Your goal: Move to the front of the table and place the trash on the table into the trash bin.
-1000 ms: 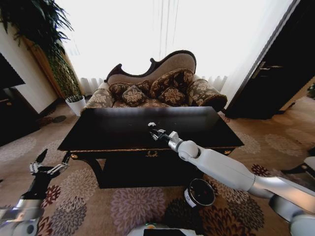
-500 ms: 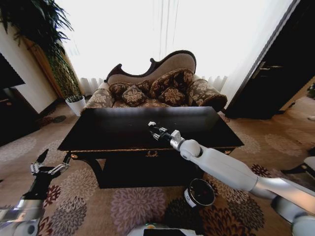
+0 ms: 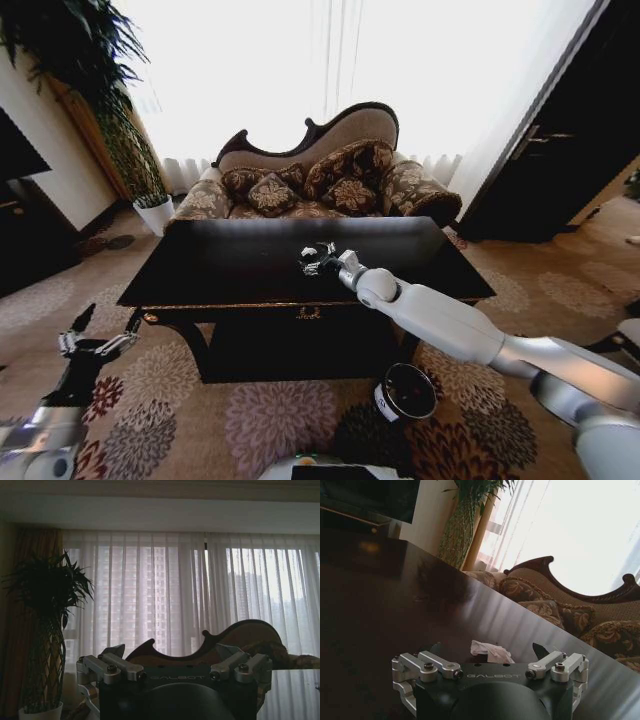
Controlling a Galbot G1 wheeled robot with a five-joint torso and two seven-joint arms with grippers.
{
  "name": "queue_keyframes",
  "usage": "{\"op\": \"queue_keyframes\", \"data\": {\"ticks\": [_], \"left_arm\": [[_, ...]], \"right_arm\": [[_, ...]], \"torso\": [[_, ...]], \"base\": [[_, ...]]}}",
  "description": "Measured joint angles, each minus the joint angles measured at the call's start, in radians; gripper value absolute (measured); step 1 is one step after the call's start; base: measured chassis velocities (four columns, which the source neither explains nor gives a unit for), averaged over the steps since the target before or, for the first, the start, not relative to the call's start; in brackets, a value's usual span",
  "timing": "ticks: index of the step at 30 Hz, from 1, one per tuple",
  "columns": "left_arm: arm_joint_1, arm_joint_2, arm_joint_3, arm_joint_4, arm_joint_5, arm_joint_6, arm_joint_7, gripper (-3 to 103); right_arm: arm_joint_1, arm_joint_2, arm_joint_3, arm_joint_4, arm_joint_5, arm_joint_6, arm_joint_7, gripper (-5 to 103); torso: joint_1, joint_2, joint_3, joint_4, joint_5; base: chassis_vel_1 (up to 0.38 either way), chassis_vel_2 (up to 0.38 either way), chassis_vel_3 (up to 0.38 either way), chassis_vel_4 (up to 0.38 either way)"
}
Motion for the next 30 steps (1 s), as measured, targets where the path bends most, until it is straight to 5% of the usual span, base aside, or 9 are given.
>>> {"op": "queue_keyframes", "data": {"ticks": [24, 30], "left_arm": [[-0.041, 0.023, 0.013, 0.068, 0.002, -0.007, 0.001, 100], [-0.044, 0.027, 0.015, 0.073, 0.002, -0.007, 0.001, 100]], "right_arm": [[0.052, 0.075, -0.032, -0.179, -0.038, 0.036, -0.055, 103], [0.052, 0.075, -0.033, -0.183, 0.005, 0.024, -0.063, 84]], "torso": [[0.000, 0.000, 0.000, -0.0001, 0.0001], [0.000, 0.000, 0.000, 0.0000, 0.0001]], "base": [[0.000, 0.000, 0.000, 0.000], [0.000, 0.000, 0.000, 0.000]]}}
